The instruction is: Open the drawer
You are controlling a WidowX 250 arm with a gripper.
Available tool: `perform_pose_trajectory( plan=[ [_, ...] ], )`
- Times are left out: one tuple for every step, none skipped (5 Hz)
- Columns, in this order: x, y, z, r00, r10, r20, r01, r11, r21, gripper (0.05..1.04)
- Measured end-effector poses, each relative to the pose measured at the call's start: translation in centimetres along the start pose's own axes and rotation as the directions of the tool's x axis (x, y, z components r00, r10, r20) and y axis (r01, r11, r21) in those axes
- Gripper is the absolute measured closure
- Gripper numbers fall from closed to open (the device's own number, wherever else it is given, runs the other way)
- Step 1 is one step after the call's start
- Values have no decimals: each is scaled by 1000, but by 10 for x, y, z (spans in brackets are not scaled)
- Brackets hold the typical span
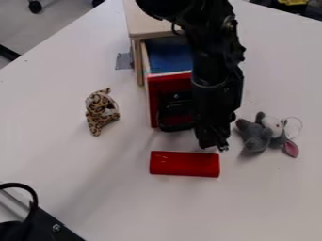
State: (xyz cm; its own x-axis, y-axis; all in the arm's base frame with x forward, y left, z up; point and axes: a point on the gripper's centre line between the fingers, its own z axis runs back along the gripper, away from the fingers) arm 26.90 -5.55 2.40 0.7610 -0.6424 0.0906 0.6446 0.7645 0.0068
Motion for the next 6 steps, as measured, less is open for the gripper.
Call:
perform_pose_trajectory(
  plan=[
    [0, -8, 0, 1000, -3, 3, 3, 1000, -1, 940],
    [0, -13, 0, 1000, -6, 4, 6, 1000, -1, 908],
    [-5, -16, 1, 999, 29, -28, -29, 999, -16, 677],
    [-4, -16, 10, 1000, 26, -13, -27, 999, -41, 357],
    [-2, -16, 20, 1000, 18, 11, -18, 999, -50, 107],
    [0, -19, 45, 997, 19, 69, -16, 999, -47, 87]
  ],
)
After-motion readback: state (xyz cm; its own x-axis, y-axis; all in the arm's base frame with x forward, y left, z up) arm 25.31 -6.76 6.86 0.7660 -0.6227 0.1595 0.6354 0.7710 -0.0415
